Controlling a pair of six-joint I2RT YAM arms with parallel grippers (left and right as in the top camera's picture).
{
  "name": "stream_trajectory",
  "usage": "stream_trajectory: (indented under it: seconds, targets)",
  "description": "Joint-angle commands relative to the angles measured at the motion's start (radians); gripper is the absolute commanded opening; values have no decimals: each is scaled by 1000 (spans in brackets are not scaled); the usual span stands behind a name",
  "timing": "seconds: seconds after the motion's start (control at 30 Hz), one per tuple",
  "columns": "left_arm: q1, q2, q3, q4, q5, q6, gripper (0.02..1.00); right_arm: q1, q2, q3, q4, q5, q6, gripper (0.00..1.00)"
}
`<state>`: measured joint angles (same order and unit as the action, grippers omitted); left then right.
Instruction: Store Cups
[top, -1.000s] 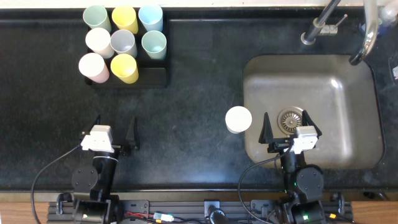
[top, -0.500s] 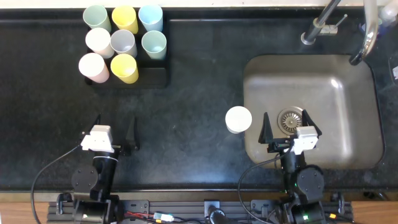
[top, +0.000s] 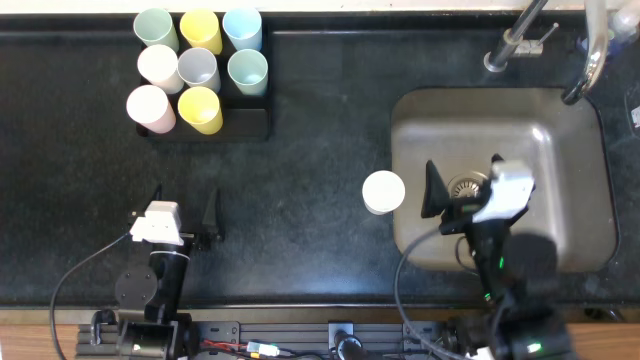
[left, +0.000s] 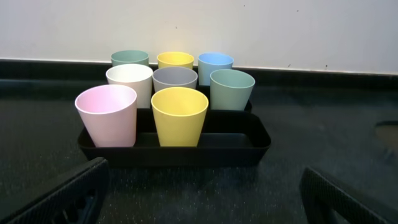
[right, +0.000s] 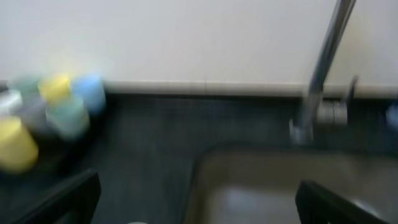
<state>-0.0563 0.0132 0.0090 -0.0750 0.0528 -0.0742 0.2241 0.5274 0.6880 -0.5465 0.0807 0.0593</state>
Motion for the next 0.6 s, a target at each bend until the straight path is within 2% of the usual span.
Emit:
stream_trajectory:
  seconds: [0.03,0.13,0.23,0.33,0.43,0.6]
  targets:
    - [8,-10,-1,-3,16,15,1000,5,253,278,-273,-10,27,998]
    - [8,-10,-1,-3,16,15,1000,5,419,417,-467,-47,27,996]
    - [8,-10,-1,-3,16,15,1000,5,552,494,-578,-146,26,998]
    - [8,-10,-1,-3,16,15,1000,5,666,515,-615,-242,26,998]
    - [8,-10,-1,-3,16,15,1000,5,767,515,-628,-299,26,996]
    - [8,-10,-1,-3,16,15,1000,3,903,515,-657,-323,25,996]
